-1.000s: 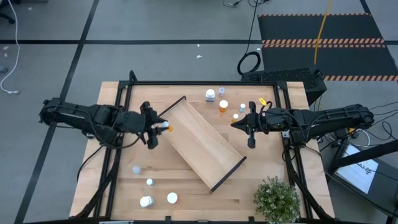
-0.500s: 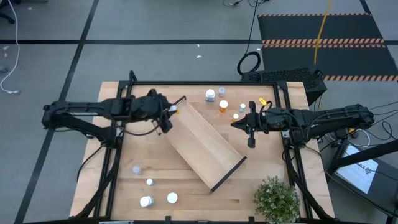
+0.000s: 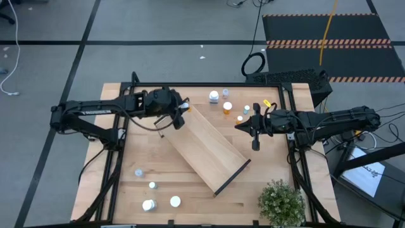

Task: Pick and place medicine bottles onto shelf by color
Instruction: Put the bottom small orange pill bottle on the shelf, then put the small orange pill bottle on the shelf aligned with the small orange pill bottle

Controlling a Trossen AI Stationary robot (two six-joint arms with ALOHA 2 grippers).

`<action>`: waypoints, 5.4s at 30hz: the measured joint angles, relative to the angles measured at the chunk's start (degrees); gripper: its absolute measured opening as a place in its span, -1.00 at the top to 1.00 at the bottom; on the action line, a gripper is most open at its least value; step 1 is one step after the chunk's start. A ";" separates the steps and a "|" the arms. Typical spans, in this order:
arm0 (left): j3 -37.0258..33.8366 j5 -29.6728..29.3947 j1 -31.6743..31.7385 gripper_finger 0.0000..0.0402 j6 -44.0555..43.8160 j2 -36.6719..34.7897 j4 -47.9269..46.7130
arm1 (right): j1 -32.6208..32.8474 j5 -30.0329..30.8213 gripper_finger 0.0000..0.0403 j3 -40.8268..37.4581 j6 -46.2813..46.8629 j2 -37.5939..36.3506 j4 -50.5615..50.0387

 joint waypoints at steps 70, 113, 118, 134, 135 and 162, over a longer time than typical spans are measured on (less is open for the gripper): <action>8.88 0.59 3.54 0.33 -2.71 13.38 -11.94 | -0.02 -0.02 1.00 0.00 -0.90 0.02 -0.07; 8.88 -9.47 -2.16 -0.21 -6.52 7.55 -16.29 | 0.00 -0.04 1.00 0.02 -0.85 -0.02 -0.02; 8.97 -10.61 -5.26 -0.21 -6.77 4.56 -16.87 | 0.00 -0.05 1.00 0.02 -0.33 0.00 0.04; 8.87 -20.23 -23.02 -0.21 -16.85 -2.79 -26.94 | 0.07 -0.28 1.00 0.02 5.84 0.00 0.48; 8.94 -20.96 -24.29 -0.21 -17.79 -2.77 -27.14 | 0.07 -0.28 1.00 0.02 6.34 0.02 0.47; -6.66 -29.95 -60.79 -0.21 -46.14 -2.59 -22.77 | 12.17 7.43 1.00 0.02 11.37 0.02 3.93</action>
